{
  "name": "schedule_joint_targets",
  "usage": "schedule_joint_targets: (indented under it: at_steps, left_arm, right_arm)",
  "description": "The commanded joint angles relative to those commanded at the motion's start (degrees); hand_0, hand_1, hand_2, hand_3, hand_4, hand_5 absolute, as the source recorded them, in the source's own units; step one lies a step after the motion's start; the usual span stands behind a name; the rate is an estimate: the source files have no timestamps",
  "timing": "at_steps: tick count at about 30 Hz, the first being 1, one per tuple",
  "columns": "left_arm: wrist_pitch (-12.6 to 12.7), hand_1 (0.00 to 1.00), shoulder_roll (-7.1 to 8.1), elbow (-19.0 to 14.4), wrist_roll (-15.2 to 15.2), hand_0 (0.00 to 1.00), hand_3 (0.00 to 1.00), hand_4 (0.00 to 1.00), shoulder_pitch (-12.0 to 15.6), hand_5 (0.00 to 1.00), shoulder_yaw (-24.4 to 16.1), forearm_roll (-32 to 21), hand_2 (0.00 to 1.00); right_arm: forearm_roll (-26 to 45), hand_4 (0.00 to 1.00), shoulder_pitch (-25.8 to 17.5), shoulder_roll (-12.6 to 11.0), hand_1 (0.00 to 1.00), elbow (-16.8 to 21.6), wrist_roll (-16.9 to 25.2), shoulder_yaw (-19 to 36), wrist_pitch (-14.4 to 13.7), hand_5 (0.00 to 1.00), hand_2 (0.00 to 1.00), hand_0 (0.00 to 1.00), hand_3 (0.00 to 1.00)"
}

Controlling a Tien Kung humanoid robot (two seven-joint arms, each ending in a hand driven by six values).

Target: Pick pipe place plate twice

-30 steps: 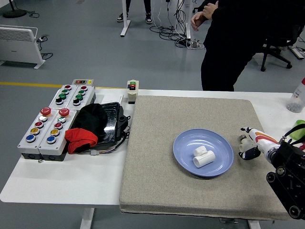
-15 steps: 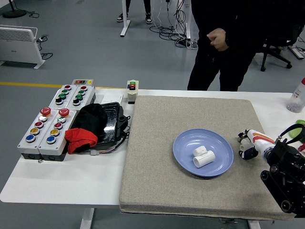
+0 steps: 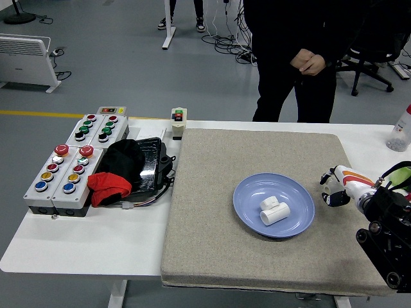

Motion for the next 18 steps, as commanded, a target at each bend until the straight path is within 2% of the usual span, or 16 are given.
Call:
schedule_joint_targets:
  at_steps: [5, 9, 10, 14, 15, 16, 18]
  left_arm:
    - [-0.02, 0.685, 0.04, 0.02, -0.05, 0.697, 0.651, 0.320, 0.16, 0.998, 0.09, -0.10, 0.712]
    - [0.02, 0.685, 0.04, 0.03, -0.05, 0.697, 0.651, 0.320, 0.29, 0.998, 0.06, -0.10, 0.712]
    - [0.02, 0.685, 0.05, 0.03, -0.04, 0.697, 0.650, 0.319, 0.30, 0.998, 0.06, -0.10, 0.712]
    - [0.05, 0.685, 0.06, 0.03, -0.06, 0.697, 0.650, 0.319, 0.43, 0.998, 0.08, -0.16, 0.712]
    - [0.06, 0.685, 0.06, 0.01, -0.07, 0.697, 0.650, 0.319, 0.44, 0.998, 0.00, -0.12, 0.712]
    - [0.08, 0.685, 0.08, -0.01, -0.08, 0.697, 0.651, 0.319, 0.43, 0.998, -0.08, -0.06, 0.712]
    - [0.09, 0.685, 0.11, -0.04, -0.13, 0.697, 0.651, 0.319, 0.36, 0.998, -0.27, 0.05, 0.712]
  right_arm:
    - [1.10, 0.437, -0.18, -0.41, 0.352, 7.92, -0.36, -2.30, -0.42, 0.124, 0.470, 0.207, 0.567]
    - [3.31, 0.437, 0.66, 0.89, 0.352, 11.90, -0.81, -5.84, 0.16, 0.124, 0.470, 0.207, 0.567]
    - [3.62, 0.464, 0.83, 1.12, 0.469, 12.13, -0.83, -6.45, 0.22, 0.126, 0.509, 0.384, 0.587]
    - [3.86, 0.464, 2.81, 4.29, 0.469, 10.06, -0.65, -10.27, 0.53, 0.126, 0.509, 0.384, 0.587]
    - [3.90, 0.464, 3.37, 5.24, 0.469, 9.22, -1.08, -10.92, 1.47, 0.126, 0.509, 0.384, 0.587]
    - [3.93, 0.701, 3.90, 6.30, 0.816, 8.33, -1.78, -11.39, 3.00, 0.300, 0.922, 0.826, 0.861]
    - [4.19, 0.701, 4.58, 7.43, 0.816, 7.22, -2.28, -11.81, 5.42, 0.300, 0.922, 0.826, 0.861]
